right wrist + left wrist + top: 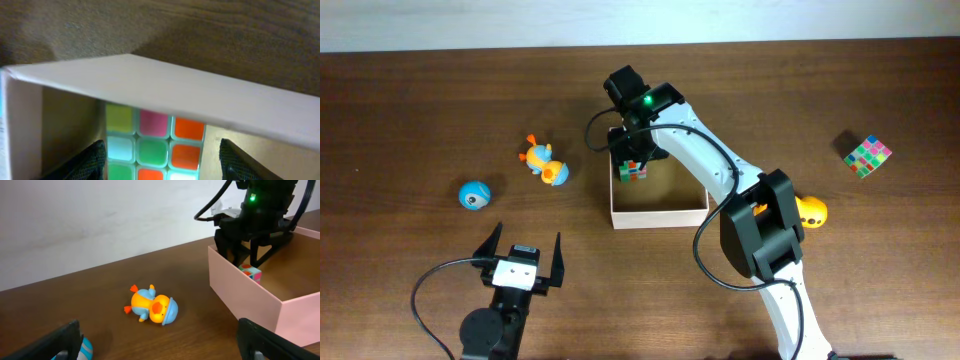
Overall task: Pack container
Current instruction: 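Lower the cube into the box's back-left corner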
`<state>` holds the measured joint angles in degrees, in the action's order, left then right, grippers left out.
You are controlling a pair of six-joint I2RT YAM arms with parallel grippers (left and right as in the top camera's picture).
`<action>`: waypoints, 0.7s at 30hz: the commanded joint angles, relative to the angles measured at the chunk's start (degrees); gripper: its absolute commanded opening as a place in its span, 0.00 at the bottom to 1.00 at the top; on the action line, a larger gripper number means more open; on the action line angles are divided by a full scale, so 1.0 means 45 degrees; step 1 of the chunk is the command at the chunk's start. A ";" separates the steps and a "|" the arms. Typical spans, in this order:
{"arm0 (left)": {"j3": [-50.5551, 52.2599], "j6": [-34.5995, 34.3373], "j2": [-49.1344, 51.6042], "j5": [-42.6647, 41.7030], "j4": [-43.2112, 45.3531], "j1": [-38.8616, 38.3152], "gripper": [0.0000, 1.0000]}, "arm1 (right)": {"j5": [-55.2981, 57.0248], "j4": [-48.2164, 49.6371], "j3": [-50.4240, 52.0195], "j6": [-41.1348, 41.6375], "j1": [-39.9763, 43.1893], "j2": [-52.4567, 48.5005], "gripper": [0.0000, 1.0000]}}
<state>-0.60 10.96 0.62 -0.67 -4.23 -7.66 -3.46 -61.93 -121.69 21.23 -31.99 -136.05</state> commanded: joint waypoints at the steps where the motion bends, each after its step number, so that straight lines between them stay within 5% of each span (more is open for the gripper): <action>1: 0.0024 0.0209 -0.0058 -0.0005 -0.0097 0.0073 0.99 | 0.0010 -0.0301 -0.0049 0.0053 -0.0068 0.0034 0.67; 21: 0.0024 0.0209 -0.0058 -0.0005 -0.0097 0.0073 0.99 | -0.0316 -0.0957 -0.1321 -0.0962 -0.0053 0.0646 0.67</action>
<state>-0.60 10.98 0.62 -0.67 -4.23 -7.66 -4.40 -65.54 -125.14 18.57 -31.99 -136.03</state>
